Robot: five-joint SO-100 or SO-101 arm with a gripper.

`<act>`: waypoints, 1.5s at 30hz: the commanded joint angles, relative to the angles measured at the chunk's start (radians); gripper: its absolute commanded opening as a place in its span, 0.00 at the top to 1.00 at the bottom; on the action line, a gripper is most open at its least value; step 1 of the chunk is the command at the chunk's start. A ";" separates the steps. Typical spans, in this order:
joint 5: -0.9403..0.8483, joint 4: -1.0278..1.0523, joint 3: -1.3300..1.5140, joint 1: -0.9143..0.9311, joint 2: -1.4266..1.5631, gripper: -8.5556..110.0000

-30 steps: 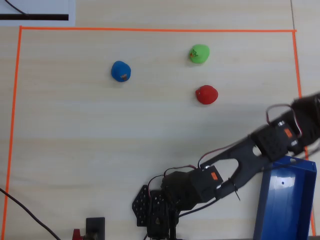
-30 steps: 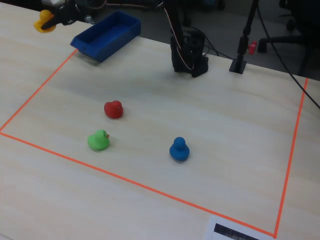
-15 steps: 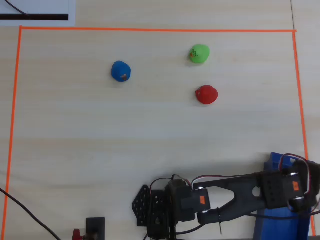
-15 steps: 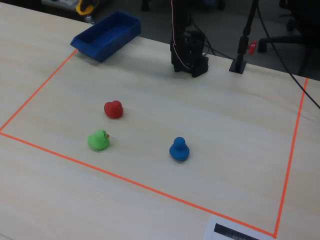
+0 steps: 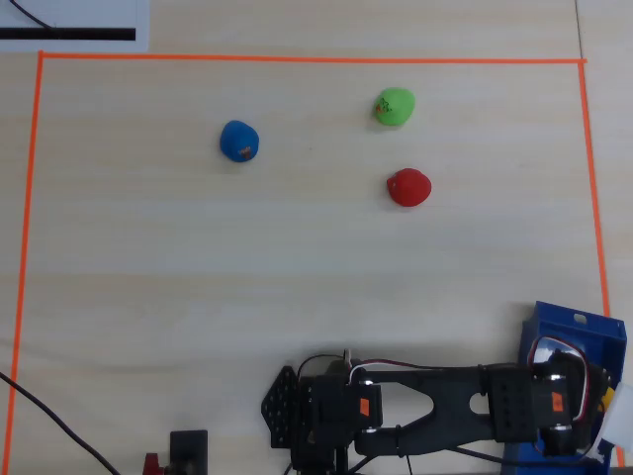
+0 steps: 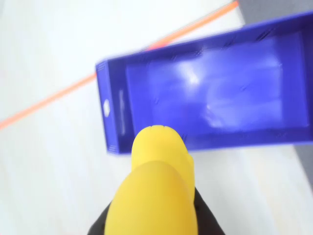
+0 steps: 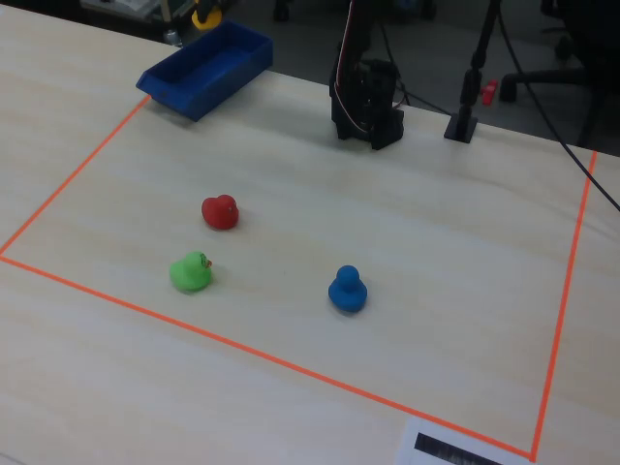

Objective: Grasp yellow duck and put it into box.

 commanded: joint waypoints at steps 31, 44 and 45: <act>0.048 -0.287 0.101 0.117 -0.199 0.70; 0.316 -0.296 -0.354 -0.117 -0.221 0.93; 0.321 -0.276 -0.396 -0.161 -0.224 0.93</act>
